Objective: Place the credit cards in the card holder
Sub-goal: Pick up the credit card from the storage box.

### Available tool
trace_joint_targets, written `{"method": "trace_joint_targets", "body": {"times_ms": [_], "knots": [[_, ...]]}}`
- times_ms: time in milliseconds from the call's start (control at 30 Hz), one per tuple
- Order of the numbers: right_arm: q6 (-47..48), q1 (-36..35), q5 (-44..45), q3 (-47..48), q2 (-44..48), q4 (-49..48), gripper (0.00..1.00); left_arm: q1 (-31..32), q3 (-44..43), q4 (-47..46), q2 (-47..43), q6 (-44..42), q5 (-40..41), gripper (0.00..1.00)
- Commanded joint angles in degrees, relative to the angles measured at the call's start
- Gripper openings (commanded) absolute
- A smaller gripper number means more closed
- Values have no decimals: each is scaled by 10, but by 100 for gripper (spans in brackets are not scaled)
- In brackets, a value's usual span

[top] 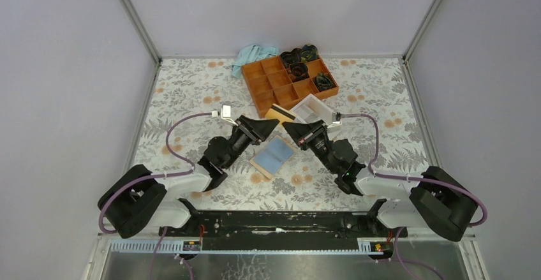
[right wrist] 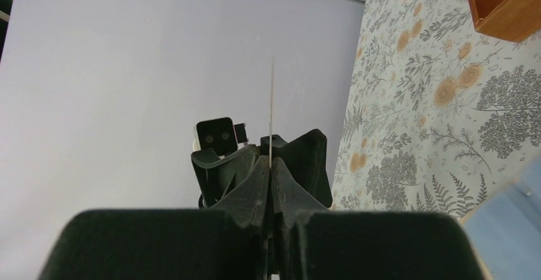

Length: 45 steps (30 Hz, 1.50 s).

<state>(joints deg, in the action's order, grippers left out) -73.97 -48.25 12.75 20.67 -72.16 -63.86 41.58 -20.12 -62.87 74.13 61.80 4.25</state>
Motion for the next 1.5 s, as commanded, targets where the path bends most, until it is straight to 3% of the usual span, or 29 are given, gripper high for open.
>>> {"method": "trace_joint_targets", "body": {"times_ms": [0, 467, 700, 800, 967, 1067, 1200, 1467], "knots": [[-15, -10, 2, -3, 0, -52, 0, -1, -8, -62, 6, -5, 13, 54], [-20, -16, 10, -13, -36, -104, 0, -3, 2, -111, 29, 11, 11, 35], [-14, -19, 9, -16, -41, -114, 3, -8, 12, -143, 40, 18, 9, 5], [-9, -19, 2, -15, -49, -122, 9, -10, 18, -163, 48, 22, 9, 0], [7, -20, -7, -14, -50, -123, 37, -13, 26, -168, 47, 19, 10, 0], [24, -19, -16, -14, -36, -97, 47, -22, 35, -160, 31, 21, 6, 0], [66, -19, -30, -7, 4, -34, 50, -42, 38, -125, 8, 21, -17, 0], [211, -17, -16, 48, 130, 252, 57, -71, 30, -1, -63, -1, -64, 0]]}}
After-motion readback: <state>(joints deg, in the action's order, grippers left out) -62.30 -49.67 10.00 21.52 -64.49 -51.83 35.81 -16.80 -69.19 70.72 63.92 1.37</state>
